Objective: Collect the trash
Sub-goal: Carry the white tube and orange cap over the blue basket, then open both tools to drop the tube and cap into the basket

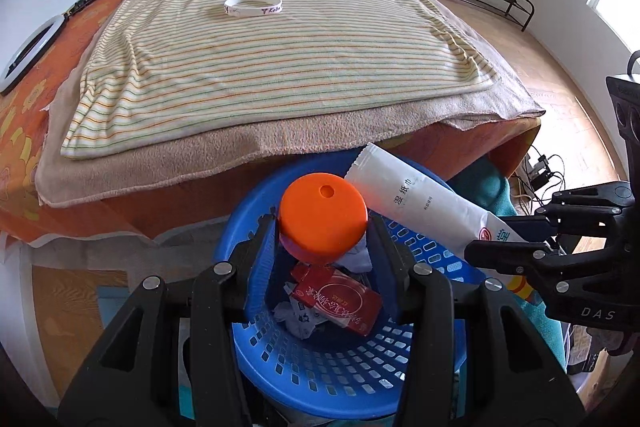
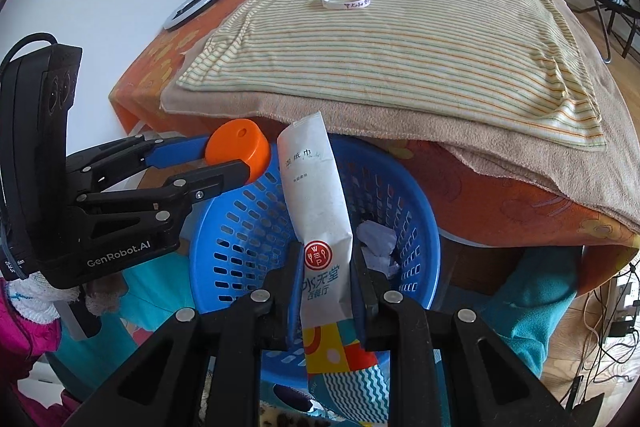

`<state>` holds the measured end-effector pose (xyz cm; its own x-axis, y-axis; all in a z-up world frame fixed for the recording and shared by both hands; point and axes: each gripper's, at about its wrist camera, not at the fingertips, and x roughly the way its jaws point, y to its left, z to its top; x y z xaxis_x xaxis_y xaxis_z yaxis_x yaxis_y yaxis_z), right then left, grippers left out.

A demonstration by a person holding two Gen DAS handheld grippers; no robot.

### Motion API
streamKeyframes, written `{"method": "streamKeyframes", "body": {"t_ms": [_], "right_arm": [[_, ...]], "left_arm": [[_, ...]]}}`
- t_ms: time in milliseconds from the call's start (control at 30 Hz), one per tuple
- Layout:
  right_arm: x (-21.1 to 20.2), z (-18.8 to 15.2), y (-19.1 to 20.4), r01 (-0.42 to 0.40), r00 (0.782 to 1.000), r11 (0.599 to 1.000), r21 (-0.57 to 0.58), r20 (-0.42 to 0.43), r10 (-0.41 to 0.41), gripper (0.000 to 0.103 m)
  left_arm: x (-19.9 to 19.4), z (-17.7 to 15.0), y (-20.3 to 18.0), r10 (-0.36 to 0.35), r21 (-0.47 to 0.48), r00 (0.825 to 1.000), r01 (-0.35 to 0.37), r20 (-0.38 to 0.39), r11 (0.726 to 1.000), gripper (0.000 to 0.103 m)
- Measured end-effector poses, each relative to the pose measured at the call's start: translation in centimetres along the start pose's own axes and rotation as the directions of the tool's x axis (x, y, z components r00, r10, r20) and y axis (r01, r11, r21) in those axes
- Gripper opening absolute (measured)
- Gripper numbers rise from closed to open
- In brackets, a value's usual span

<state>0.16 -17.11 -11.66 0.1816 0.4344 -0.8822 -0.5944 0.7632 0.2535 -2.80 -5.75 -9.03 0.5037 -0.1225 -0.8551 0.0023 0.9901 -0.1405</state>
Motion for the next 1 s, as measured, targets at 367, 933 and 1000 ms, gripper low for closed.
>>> {"method": "streamKeyframes", "body": {"t_ms": [367, 933, 1000], "right_arm": [[3.6, -1.1, -0.5, 0.019, 0.997, 1.000, 0.024, -0.069, -0.017, 0.021], [5.6, -0.9, -0.8, 0.048, 0.996, 0.998, 0.044, -0.073, -0.045, 0.023], [5.7, -0.9, -0.9, 0.045, 0.997, 0.998, 0.050, -0.071, -0.042, 0.023]], "left_arm": [[3.1, -2.0, 0.6, 0.006, -0.032, 0.996, -0.009, -0.087, 0.999, 0.046], [4.3, -2.6, 1.1, 0.015, -0.049, 0.992, -0.022, -0.126, 0.999, 0.046], [4.5, -2.6, 1.1, 0.015, -0.051, 0.991, -0.022, -0.130, 0.998, 0.046]]}}
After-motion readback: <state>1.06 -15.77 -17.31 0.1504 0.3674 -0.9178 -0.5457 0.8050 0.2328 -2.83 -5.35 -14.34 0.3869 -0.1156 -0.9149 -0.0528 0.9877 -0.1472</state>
